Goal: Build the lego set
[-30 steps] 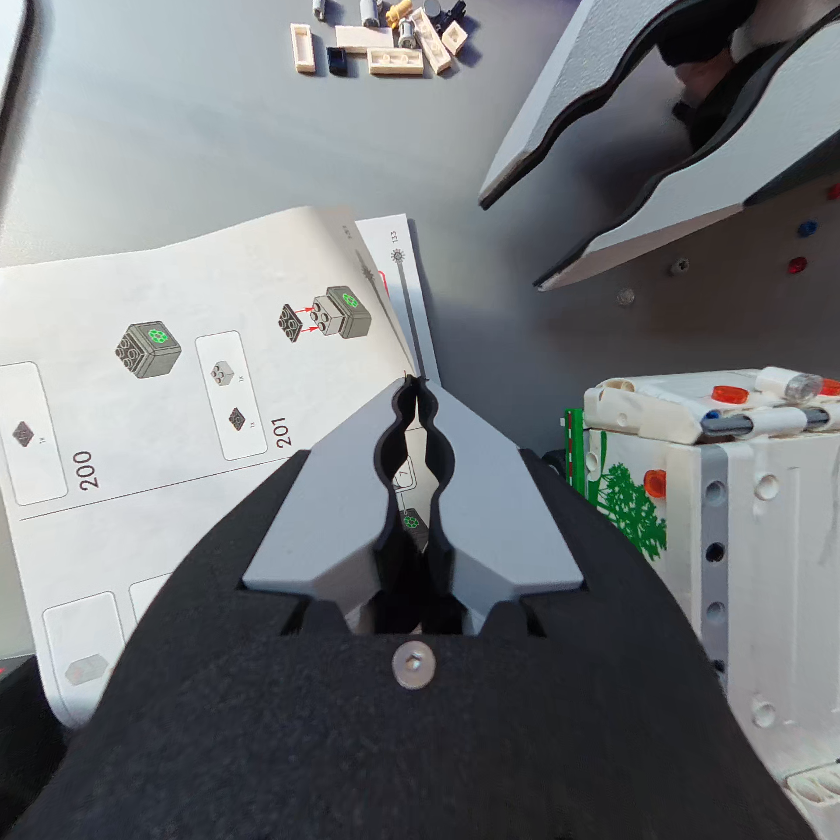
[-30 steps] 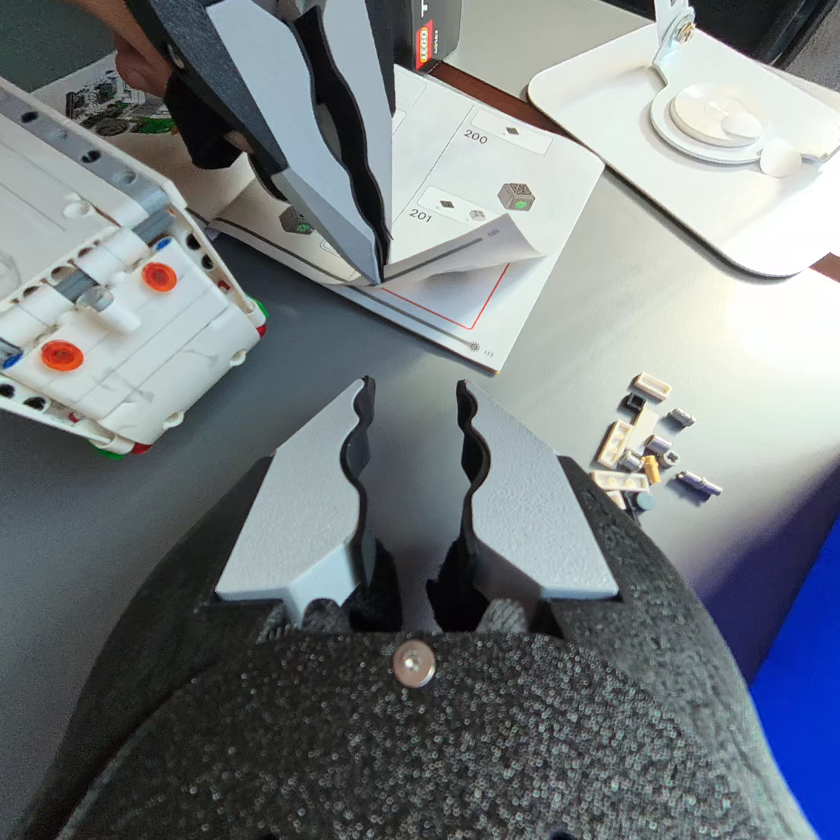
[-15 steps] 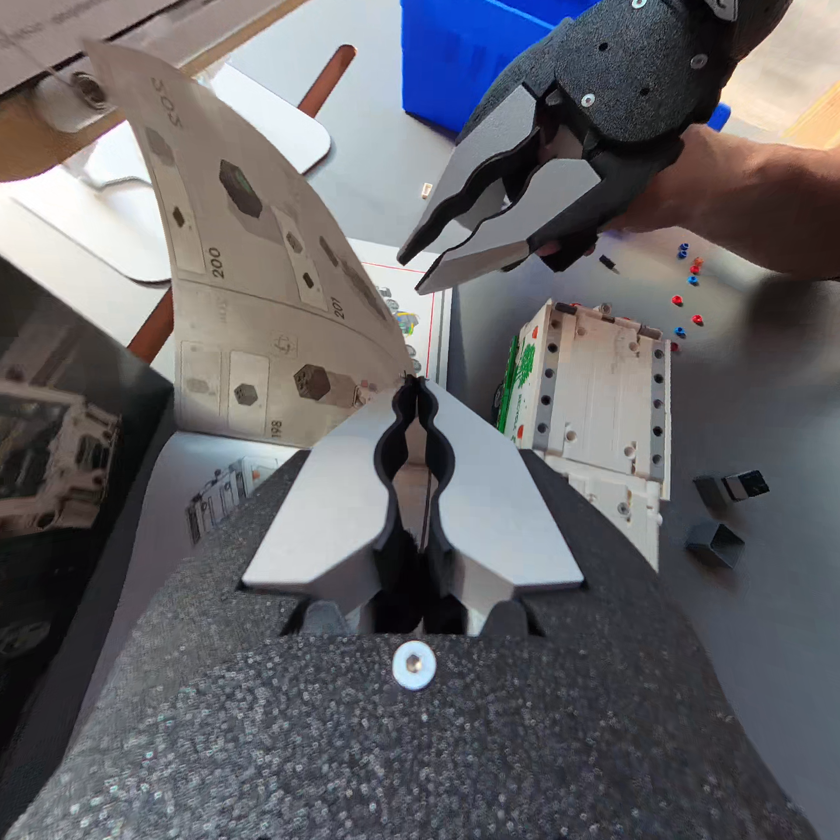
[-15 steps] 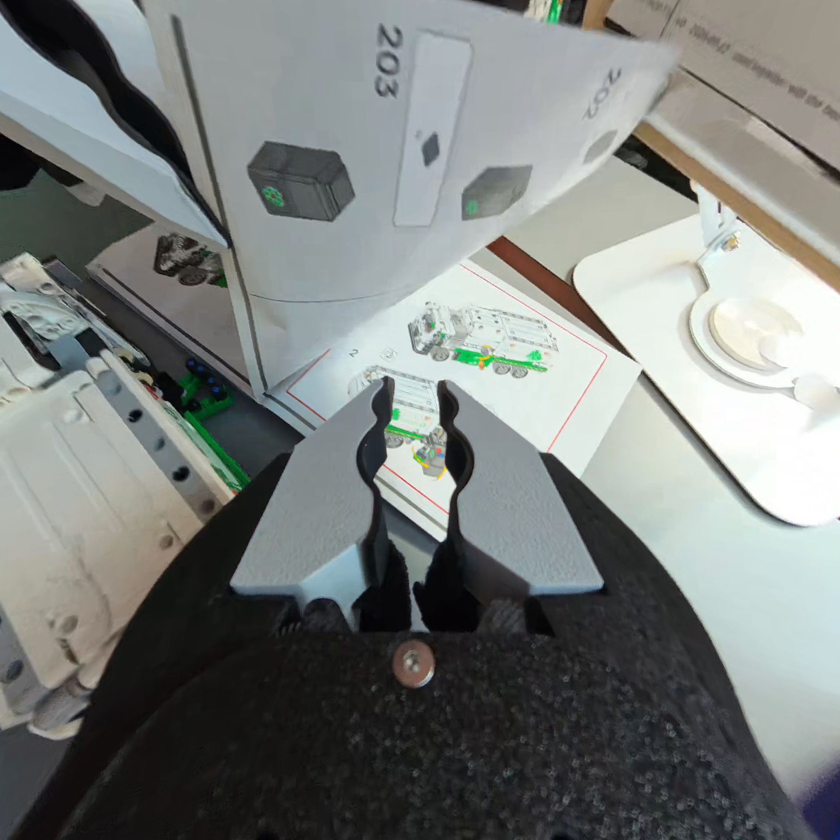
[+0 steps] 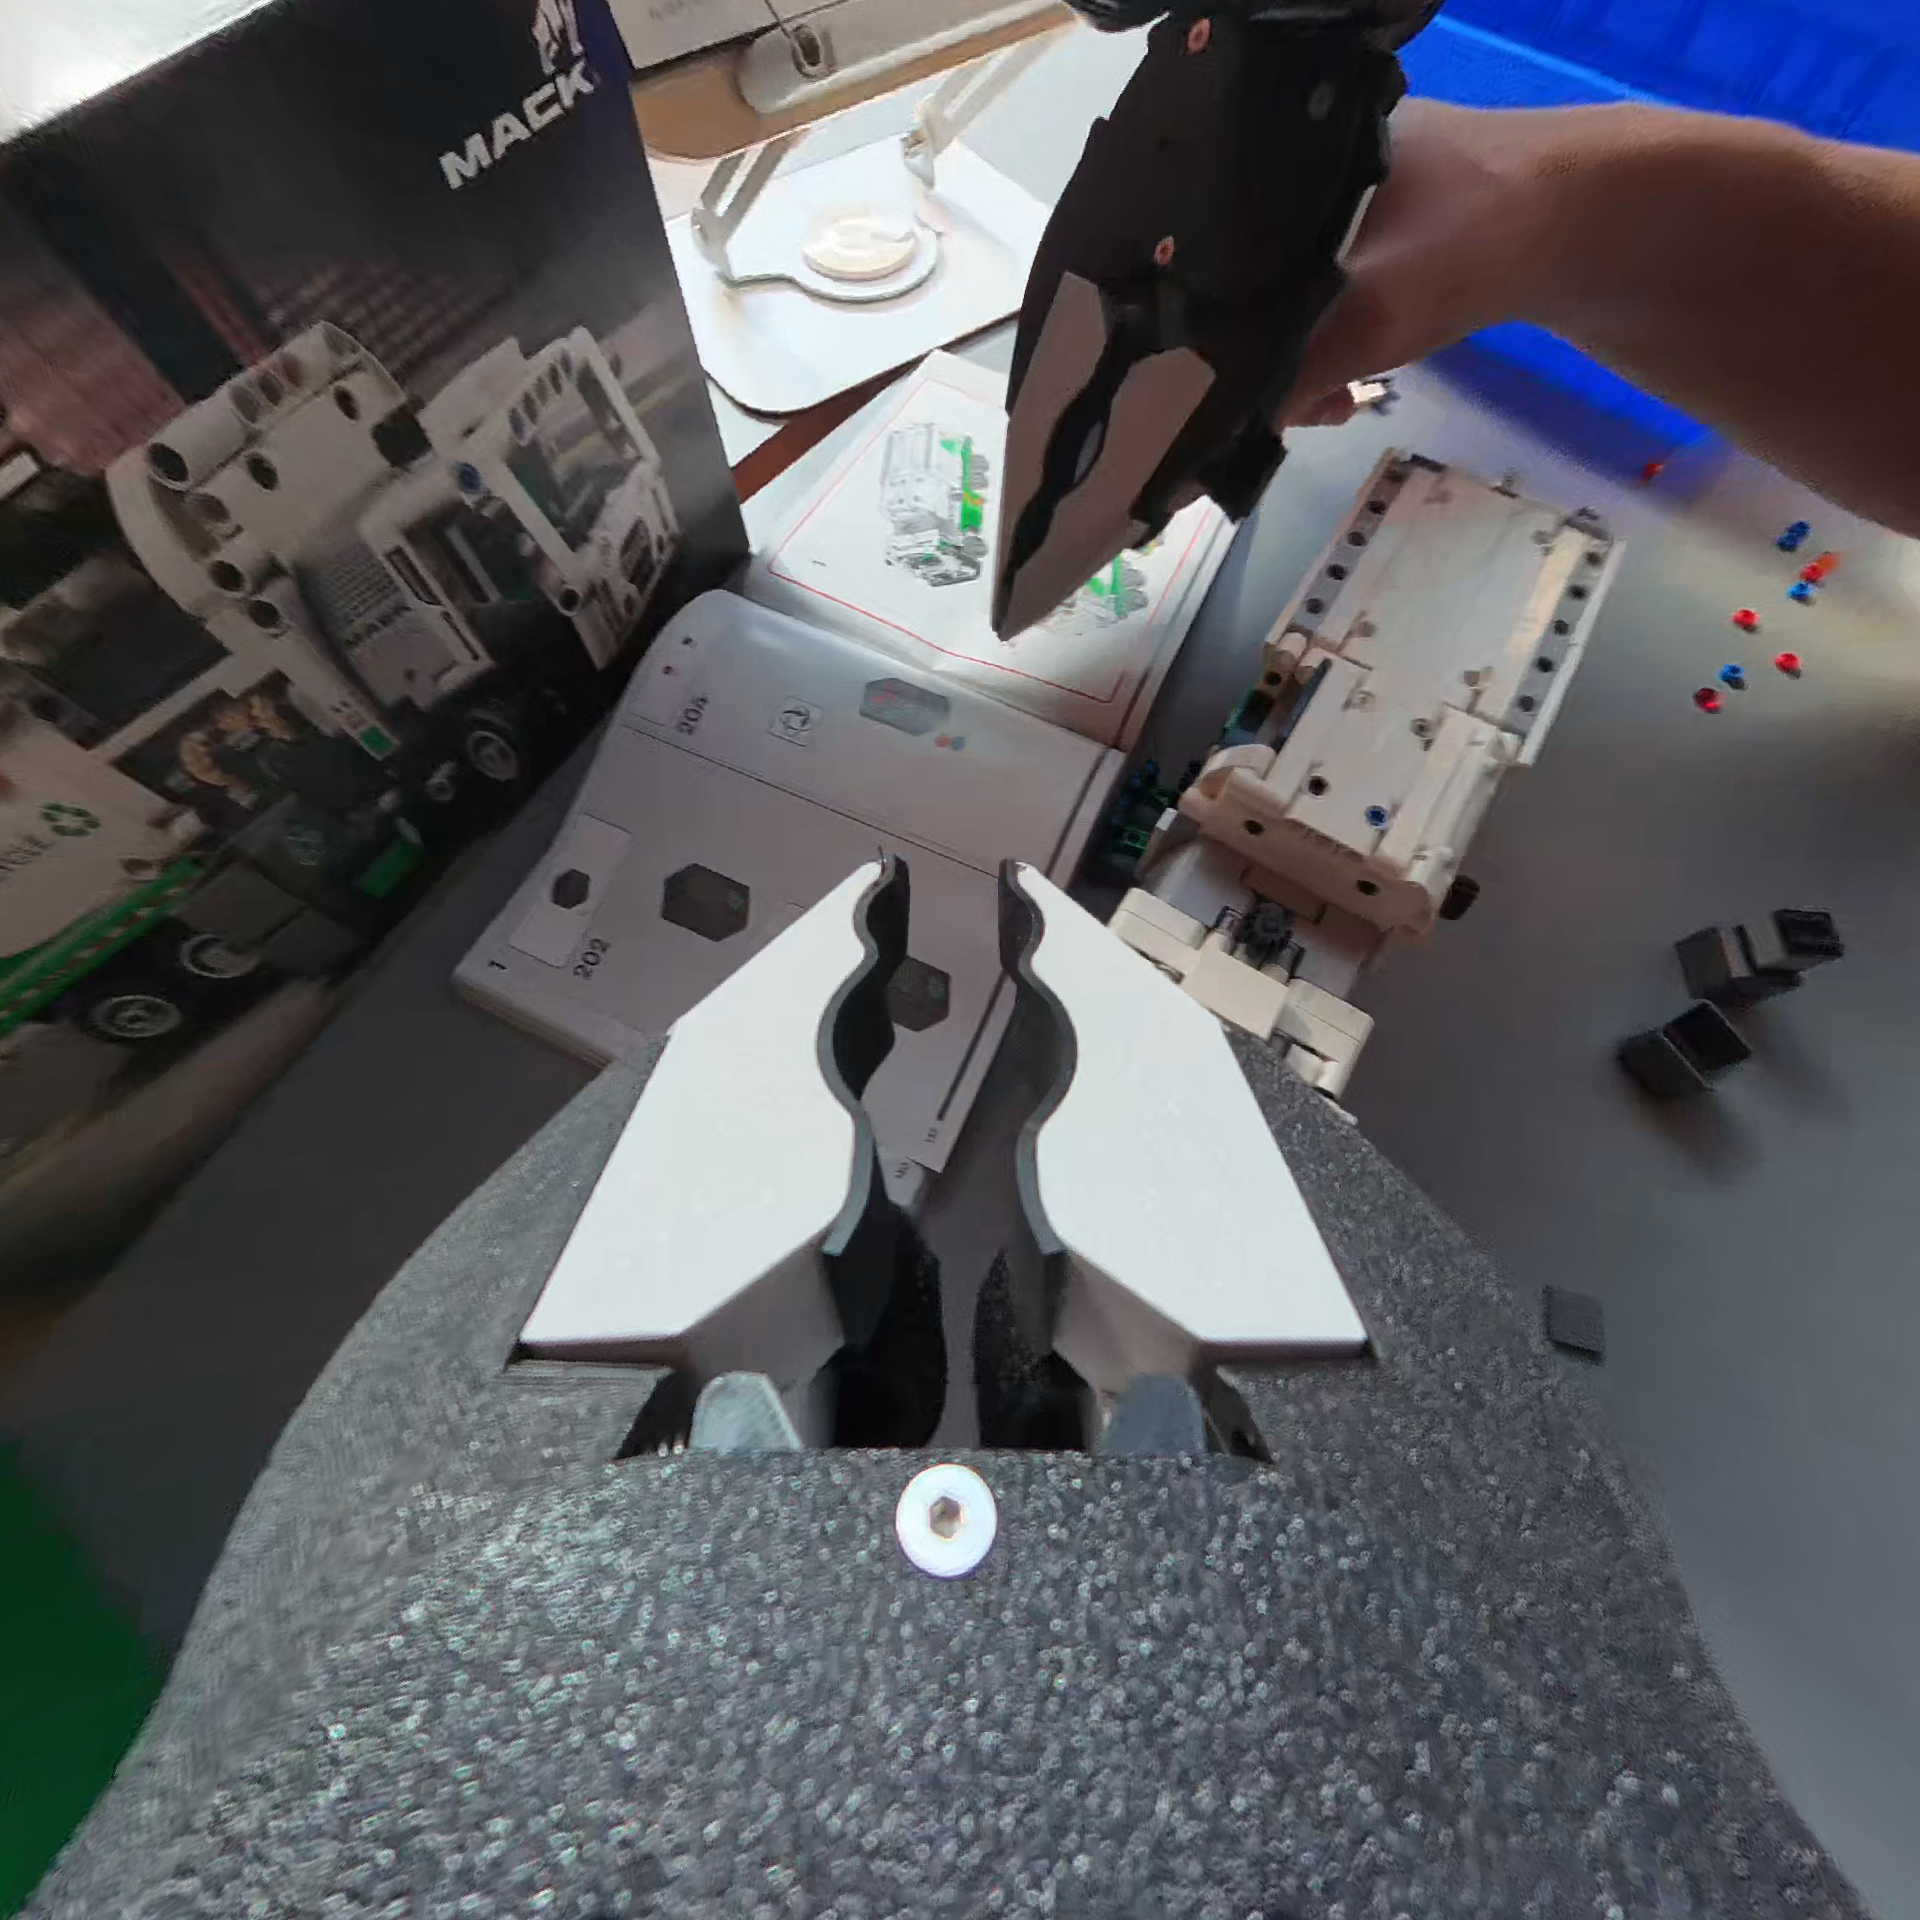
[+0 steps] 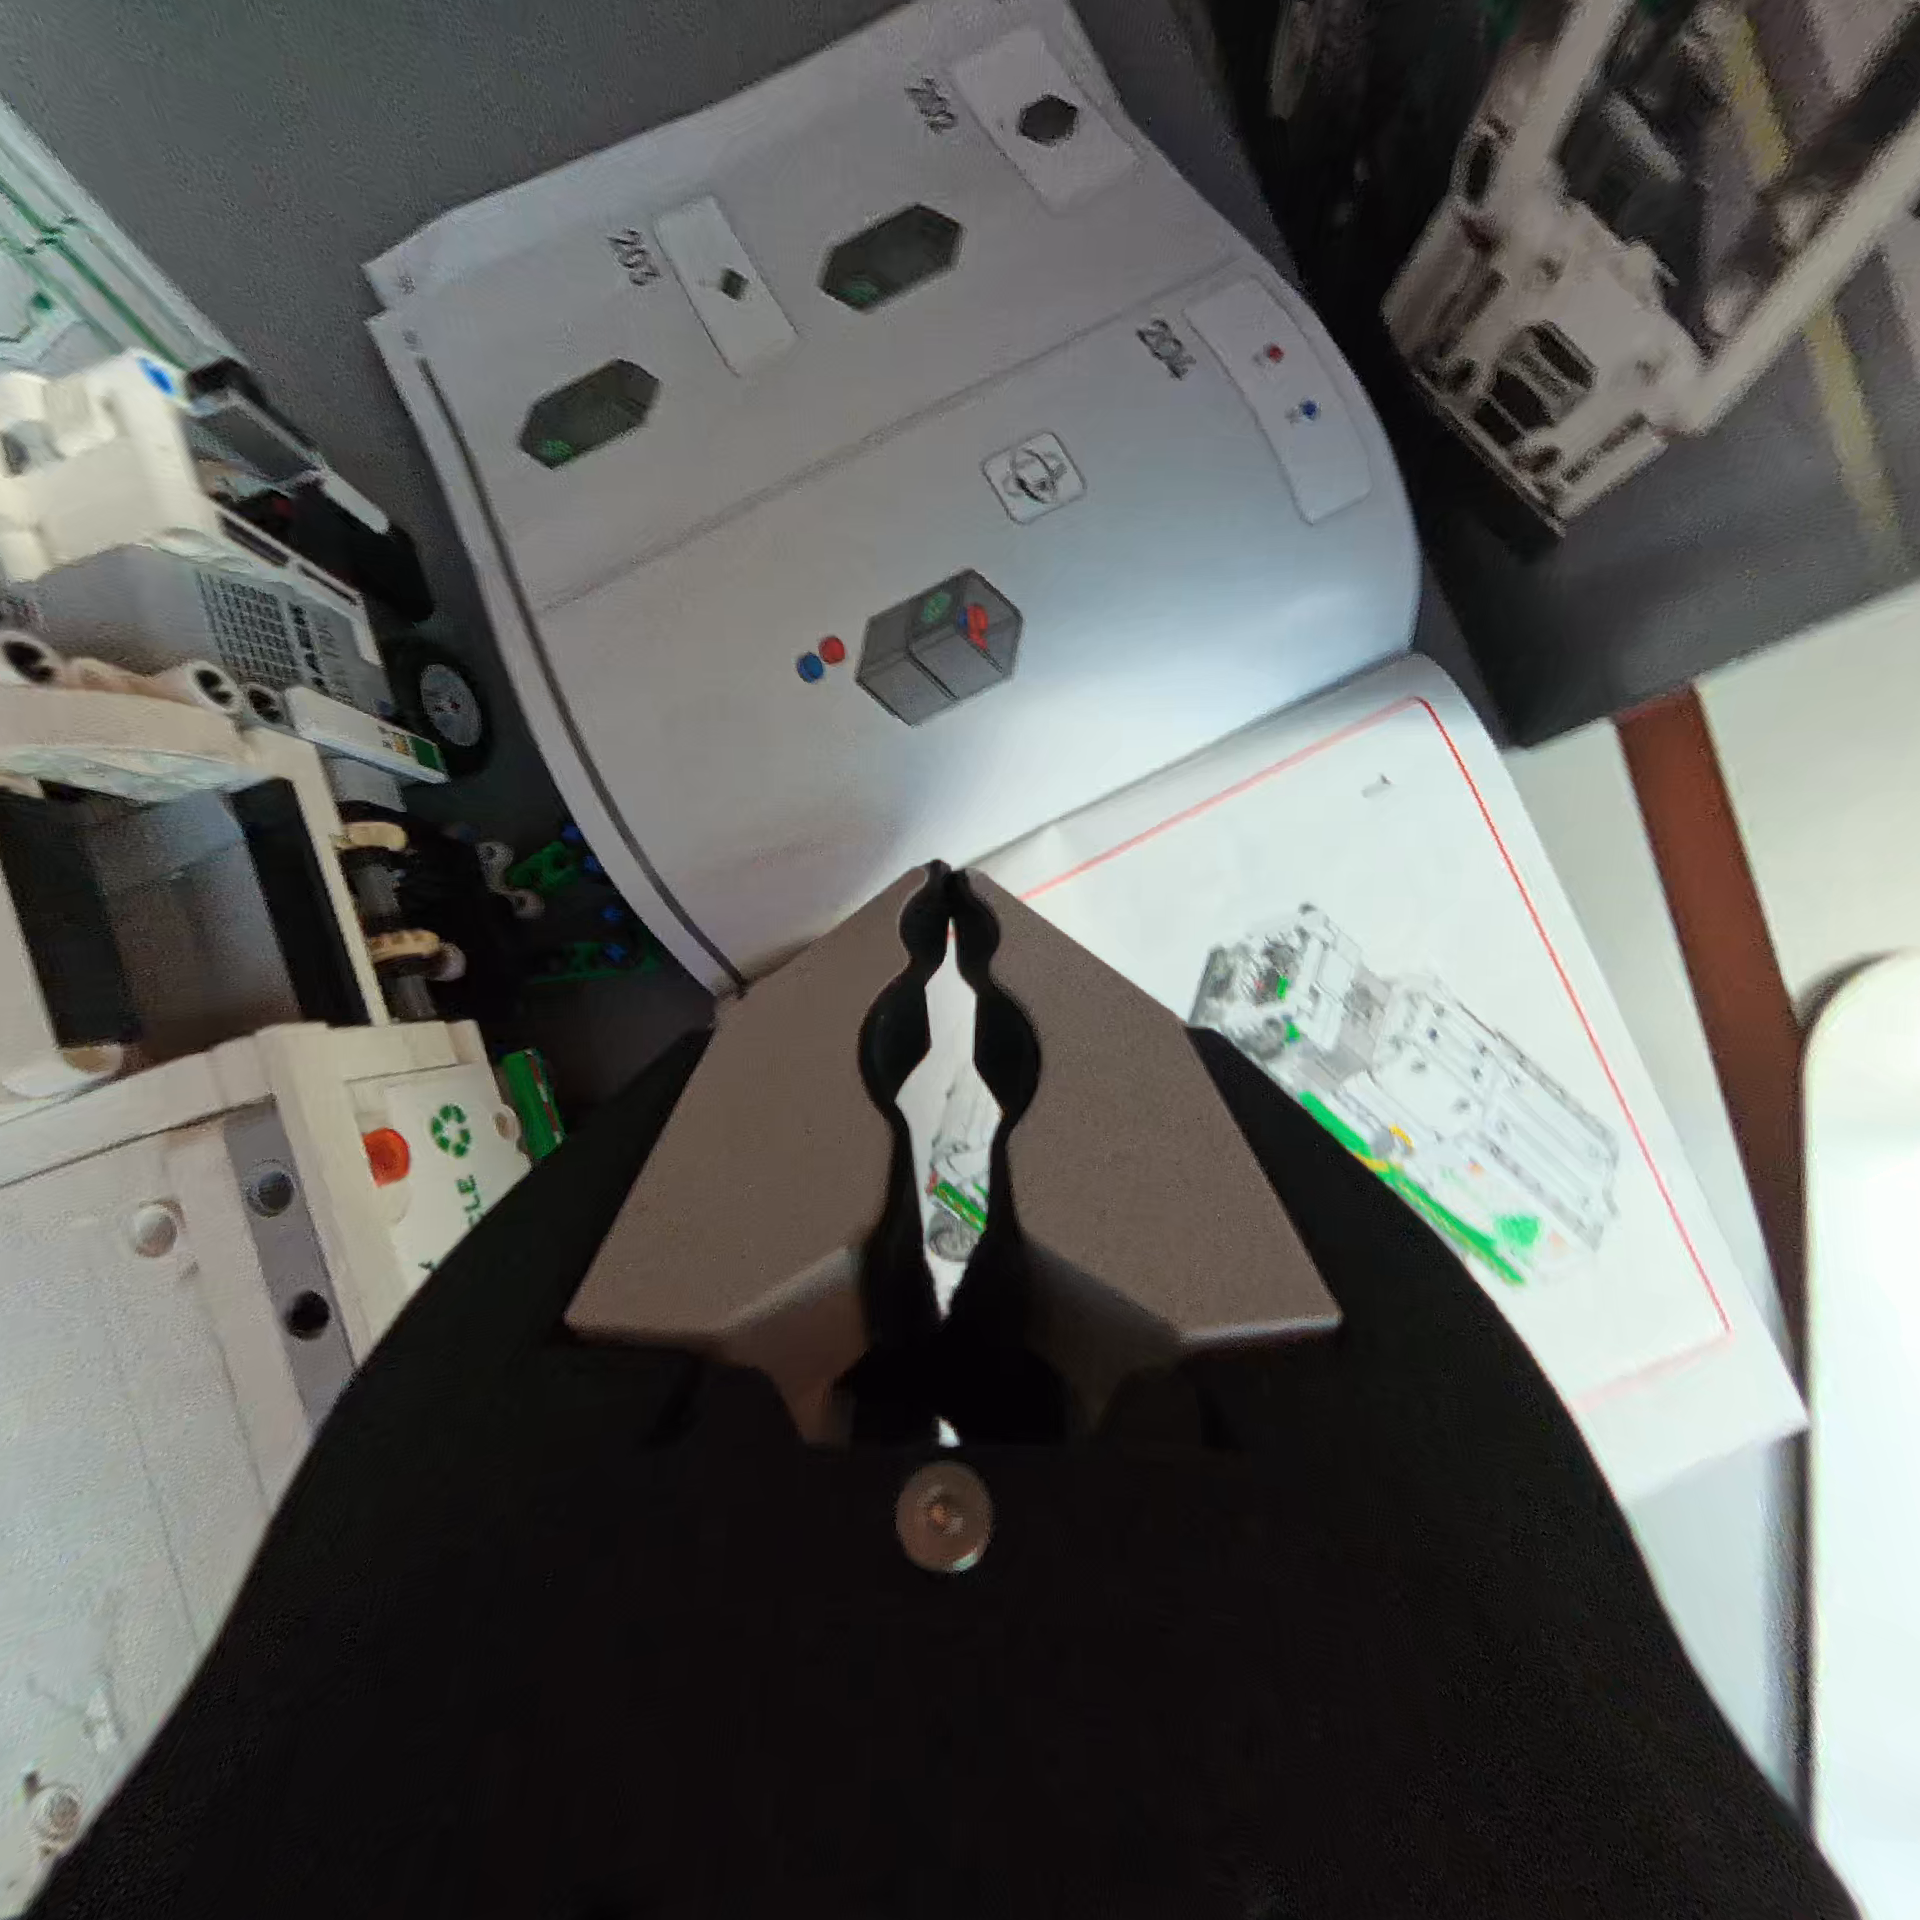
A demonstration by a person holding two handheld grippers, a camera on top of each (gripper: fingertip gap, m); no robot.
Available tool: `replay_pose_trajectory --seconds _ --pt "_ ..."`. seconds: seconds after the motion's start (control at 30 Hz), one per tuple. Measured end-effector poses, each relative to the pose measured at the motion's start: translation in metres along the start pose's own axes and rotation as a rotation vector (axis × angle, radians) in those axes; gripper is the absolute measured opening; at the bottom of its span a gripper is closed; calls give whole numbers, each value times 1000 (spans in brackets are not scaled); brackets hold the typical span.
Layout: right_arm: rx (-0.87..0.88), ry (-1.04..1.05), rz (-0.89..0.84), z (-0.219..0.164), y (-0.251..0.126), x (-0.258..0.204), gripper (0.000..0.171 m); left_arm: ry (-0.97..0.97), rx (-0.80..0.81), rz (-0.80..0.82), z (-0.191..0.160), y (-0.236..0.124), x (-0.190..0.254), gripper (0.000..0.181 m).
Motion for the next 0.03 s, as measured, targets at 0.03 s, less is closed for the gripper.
replay_pose_trajectory --seconds 0.03 --pt "5 -30 80 6 7 -3 0 22 -29 34 3 7 -3 15"
Point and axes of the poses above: each gripper's, where its closed fingertips meet, y out along the fingers, z out of its top, x = y × z across the jaws, the point moved 6 cm from there along -y, back along the fingers, and after that the axes turned 13 degrees about z, right-handed, at the moved point
